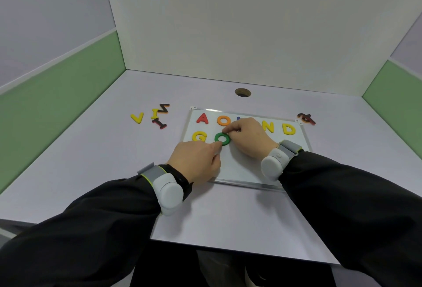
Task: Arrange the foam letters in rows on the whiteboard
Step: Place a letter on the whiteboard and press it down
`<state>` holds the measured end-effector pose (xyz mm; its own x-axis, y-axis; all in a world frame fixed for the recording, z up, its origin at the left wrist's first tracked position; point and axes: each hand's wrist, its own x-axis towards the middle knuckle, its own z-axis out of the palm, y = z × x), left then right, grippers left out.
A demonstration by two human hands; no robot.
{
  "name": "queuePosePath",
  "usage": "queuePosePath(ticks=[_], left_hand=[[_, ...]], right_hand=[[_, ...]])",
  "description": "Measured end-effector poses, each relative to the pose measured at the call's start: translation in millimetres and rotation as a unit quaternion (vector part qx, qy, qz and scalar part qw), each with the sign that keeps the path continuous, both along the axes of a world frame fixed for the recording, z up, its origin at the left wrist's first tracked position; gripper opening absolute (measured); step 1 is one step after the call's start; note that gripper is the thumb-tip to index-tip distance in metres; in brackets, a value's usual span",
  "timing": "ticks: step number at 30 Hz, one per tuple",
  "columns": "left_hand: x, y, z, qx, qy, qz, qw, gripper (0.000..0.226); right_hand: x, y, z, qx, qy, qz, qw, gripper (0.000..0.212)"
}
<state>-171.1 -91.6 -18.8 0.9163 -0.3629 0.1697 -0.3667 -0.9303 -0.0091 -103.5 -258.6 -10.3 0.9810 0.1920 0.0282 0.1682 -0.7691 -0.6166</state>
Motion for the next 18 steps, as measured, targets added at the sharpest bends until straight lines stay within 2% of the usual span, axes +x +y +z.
queuePosePath(ticks=[18], left_hand=[[2.9, 6.8, 3.3, -0.032, 0.014, 0.001, 0.999, 0.031]], right_hand=[[6.0, 2.5, -1.4, 0.016, -0.032, -0.001, 0.999, 0.029]])
